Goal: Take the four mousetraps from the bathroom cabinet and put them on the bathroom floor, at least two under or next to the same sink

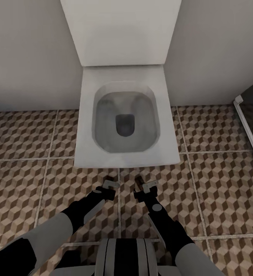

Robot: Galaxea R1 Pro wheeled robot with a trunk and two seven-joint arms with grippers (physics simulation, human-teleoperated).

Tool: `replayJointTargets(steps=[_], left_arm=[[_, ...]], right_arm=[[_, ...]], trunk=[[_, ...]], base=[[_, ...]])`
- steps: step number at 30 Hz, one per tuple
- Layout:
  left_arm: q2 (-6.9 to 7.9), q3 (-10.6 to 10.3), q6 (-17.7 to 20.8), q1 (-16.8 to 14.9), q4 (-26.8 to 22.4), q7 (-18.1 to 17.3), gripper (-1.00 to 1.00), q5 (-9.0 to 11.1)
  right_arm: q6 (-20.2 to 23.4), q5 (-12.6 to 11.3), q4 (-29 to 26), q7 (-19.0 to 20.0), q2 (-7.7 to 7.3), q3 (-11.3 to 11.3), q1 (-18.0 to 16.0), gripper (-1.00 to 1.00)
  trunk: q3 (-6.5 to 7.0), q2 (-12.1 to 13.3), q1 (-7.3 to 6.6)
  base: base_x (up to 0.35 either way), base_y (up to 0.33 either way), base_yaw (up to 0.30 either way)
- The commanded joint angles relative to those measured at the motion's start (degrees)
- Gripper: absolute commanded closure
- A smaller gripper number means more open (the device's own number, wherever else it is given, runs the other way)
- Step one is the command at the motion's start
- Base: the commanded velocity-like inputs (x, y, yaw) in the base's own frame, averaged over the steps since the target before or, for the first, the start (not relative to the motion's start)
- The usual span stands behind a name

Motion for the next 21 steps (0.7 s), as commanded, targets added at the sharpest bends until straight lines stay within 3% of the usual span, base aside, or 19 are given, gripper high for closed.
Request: replayJointTargets(steps=[1,19,20,21], left_arm=[[0.06,-0.39,0.15,-0.02,0.21,0.54,1.00,1.25],[0.10,-0.39,0.12,-0.02,0.21,0.45,1.00,1.25],[0.10,-0.39,0.12,-0.02,0.21,0.45,-1.00,1.25],[0.10,-0.39,0.12,-0.02,0.21,0.45,-1.00,1.25]], right_arm=[[0.50,0.60,-0.12,-0.33,-0.02,0.16,-0.01,-1.00],[0.50,0.60,-0.09,-0.33,-0.02,0.16,-0.01,-1.00],[0.50,0.60,-0.09,-0.33,-0.02,0.16,-0.01,-1.00],[0.50,0.60,-0.08,-0.33,-0.02,0.16,-0.01,-1.00]], trunk=[[-0.03,-0.01,0.00],[-0.03,-0.01,0.00],[-0.03,-0.01,0.00],[-0.03,-0.01,0.00]], base=[[0.000,0.000,0.000],[0.000,0.000,0.000],[0.000,0.000,0.000],[0.000,0.000,0.000]])
